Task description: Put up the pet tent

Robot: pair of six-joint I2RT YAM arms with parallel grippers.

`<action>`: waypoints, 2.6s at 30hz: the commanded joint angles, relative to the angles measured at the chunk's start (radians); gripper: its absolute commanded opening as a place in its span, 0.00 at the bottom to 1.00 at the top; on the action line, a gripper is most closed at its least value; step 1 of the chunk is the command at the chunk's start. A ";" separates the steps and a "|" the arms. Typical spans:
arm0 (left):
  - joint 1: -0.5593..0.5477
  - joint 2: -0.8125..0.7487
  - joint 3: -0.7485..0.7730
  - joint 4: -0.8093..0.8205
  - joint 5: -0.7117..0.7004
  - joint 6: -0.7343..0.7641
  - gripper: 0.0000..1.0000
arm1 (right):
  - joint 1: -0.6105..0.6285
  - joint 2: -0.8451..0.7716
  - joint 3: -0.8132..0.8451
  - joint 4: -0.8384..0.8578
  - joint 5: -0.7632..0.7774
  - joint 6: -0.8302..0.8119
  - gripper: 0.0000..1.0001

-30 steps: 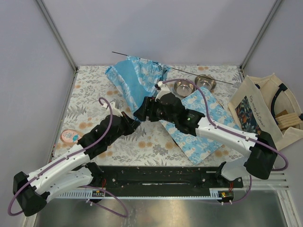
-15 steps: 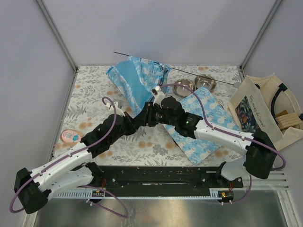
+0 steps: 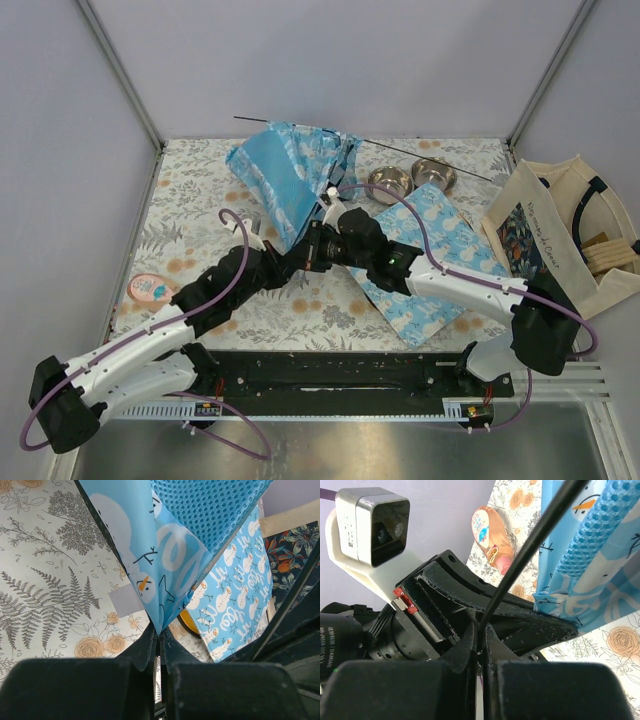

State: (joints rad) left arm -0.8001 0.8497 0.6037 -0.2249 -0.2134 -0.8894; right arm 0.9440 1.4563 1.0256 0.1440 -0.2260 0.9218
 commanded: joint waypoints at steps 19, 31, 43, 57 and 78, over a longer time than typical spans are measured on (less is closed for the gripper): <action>-0.004 -0.077 -0.093 -0.019 0.238 0.334 0.00 | -0.086 -0.036 0.100 0.094 0.439 -0.017 0.00; -0.004 -0.120 -0.081 -0.068 0.243 0.432 0.00 | -0.099 -0.045 0.159 0.125 0.700 -0.067 0.00; -0.004 -0.146 -0.102 -0.108 0.240 0.449 0.00 | -0.152 -0.036 0.203 0.129 0.771 -0.096 0.00; -0.004 -0.166 -0.102 -0.160 0.198 0.435 0.00 | -0.223 0.010 0.264 0.124 0.803 -0.150 0.00; -0.004 -0.149 -0.114 -0.166 0.158 0.394 0.00 | -0.312 0.055 0.324 0.141 0.758 -0.192 0.00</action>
State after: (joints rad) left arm -0.7753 0.7155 0.5400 -0.0158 -0.1822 -0.4873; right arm 0.8700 1.5234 1.2335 0.0536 0.0341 0.8425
